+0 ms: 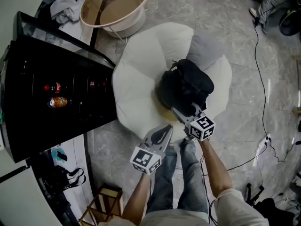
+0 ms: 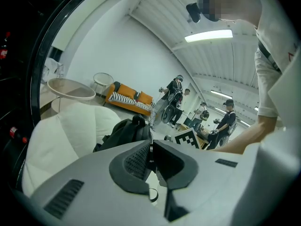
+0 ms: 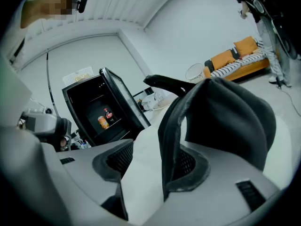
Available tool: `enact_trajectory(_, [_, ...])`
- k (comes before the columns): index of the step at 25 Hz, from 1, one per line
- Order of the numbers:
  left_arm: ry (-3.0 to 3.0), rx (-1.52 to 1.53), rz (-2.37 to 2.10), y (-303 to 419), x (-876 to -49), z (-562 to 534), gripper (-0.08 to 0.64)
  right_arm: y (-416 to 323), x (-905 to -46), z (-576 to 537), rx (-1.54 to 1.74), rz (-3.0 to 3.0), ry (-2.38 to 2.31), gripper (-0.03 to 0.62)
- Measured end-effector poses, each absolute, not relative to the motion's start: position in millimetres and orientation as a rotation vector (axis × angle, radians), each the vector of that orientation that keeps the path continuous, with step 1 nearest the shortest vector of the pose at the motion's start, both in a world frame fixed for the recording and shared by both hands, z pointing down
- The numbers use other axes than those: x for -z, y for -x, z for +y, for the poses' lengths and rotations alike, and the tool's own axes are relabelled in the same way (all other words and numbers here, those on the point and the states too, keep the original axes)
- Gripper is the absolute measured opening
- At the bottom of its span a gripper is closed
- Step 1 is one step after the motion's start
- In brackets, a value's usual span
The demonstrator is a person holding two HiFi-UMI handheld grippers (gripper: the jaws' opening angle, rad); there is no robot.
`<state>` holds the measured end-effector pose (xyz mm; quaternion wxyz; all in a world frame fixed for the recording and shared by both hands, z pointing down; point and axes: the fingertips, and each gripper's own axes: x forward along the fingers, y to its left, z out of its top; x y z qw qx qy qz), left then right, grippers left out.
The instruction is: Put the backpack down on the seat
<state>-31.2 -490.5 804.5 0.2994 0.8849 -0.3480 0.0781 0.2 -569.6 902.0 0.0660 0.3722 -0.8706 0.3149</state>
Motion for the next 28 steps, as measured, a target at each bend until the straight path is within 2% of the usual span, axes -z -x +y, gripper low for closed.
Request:
enact_trajectory(9, [-2.395, -0.189, -0.876, 16, -780, -477, 0.043, -59, -888, -527, -0.955, -2.514, -1.331, 0.211])
enact_trajectory(16, [-2.47, -0.13, -0.827, -7, -720, -477, 0.043, -72, -803, -515, -0.826, -2.563, -1.475, 0.063])
enact_trajectory(22, [-2.518, -0.123, -0.812, -13, -670, -476, 0.043, -57, -721, -500, -0.636, -2.596, -1.437, 0.03])
enact_trajectory(28, [-2.579, -0.122, -0.785, -15, -620, -467, 0.043, -49, -641, -480, -0.498, -2.607, -1.449, 0.028])
